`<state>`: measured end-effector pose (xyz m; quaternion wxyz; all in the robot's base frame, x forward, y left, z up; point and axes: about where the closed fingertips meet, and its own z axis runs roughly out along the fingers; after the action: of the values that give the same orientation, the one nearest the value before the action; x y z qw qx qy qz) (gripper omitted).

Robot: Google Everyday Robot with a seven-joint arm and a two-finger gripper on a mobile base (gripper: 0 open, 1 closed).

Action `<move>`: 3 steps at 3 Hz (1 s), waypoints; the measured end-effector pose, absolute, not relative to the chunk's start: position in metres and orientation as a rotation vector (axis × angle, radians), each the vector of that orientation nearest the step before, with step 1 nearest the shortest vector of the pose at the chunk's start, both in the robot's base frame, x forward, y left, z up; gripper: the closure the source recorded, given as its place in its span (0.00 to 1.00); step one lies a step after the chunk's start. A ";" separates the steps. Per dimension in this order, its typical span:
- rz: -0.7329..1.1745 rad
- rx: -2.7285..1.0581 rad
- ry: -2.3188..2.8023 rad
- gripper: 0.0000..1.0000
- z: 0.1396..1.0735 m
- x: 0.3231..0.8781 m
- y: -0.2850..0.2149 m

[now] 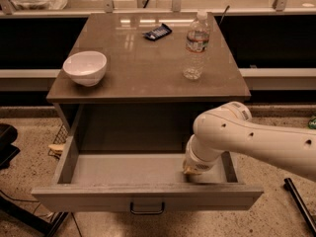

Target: Open top drawer

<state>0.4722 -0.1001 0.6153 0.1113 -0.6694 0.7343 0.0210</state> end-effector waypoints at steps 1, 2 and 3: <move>0.079 -1.942 2.170 1.00 0.627 0.429 -0.113; 0.091 -1.935 2.172 1.00 0.634 0.408 -0.118; 0.129 -1.944 2.156 0.84 0.641 0.389 -0.122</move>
Offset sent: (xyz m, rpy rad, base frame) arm -0.1812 -0.0498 0.0568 0.0633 0.0316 -0.0064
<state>0.3886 -0.1222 0.6413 0.1176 -0.6642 0.7369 0.0442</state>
